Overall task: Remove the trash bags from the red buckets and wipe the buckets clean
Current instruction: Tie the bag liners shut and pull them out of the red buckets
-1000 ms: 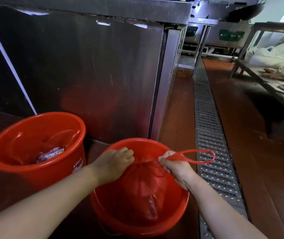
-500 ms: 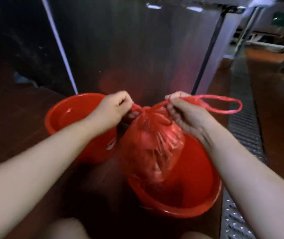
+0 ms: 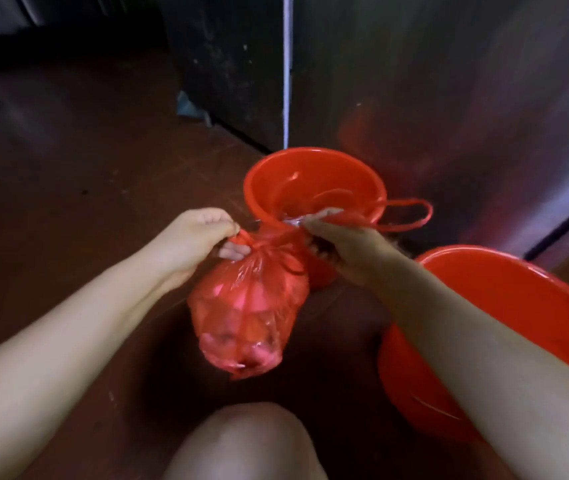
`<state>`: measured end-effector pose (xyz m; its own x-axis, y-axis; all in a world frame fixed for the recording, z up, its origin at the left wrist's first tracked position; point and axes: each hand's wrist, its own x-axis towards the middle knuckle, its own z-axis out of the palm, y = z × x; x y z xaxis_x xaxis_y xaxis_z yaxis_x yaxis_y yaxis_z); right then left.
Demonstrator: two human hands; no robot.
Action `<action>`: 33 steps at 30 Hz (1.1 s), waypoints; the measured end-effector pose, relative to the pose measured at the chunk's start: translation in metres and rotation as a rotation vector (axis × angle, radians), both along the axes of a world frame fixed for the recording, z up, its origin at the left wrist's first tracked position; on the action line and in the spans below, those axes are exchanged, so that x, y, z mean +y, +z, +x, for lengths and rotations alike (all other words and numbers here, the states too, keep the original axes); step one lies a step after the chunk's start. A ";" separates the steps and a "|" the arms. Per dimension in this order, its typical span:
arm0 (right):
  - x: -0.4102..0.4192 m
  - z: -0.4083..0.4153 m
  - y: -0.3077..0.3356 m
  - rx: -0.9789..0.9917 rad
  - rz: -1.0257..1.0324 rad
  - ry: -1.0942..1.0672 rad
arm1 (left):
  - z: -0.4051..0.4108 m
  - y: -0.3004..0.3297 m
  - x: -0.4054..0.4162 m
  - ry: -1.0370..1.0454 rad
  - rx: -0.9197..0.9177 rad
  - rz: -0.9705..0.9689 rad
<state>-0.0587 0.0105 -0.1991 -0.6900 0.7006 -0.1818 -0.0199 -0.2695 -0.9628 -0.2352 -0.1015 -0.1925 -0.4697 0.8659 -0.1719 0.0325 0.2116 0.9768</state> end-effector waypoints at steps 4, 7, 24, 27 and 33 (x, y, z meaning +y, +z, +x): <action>-0.015 -0.042 -0.057 -0.070 -0.164 -0.106 | -0.053 -0.062 -0.036 0.134 -0.012 -0.095; -0.026 -0.065 -0.090 -0.178 -0.164 -0.128 | -0.069 -0.116 -0.060 0.153 0.103 -0.194; 0.067 -0.083 -0.111 -1.064 1.203 -0.128 | -0.081 -0.129 -0.006 0.097 0.387 -0.017; 0.076 -0.072 -0.122 -1.108 1.258 0.002 | -0.063 -0.115 0.021 0.021 0.443 0.014; 0.067 -0.028 -0.125 -0.713 1.356 0.048 | -0.032 -0.107 0.050 0.056 0.503 0.005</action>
<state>-0.0865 0.0778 -0.3245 -0.7651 0.5875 0.2636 0.5216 0.8055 -0.2812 -0.2671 -0.0513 -0.2992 -0.5389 0.8374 0.0913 0.4879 0.2220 0.8442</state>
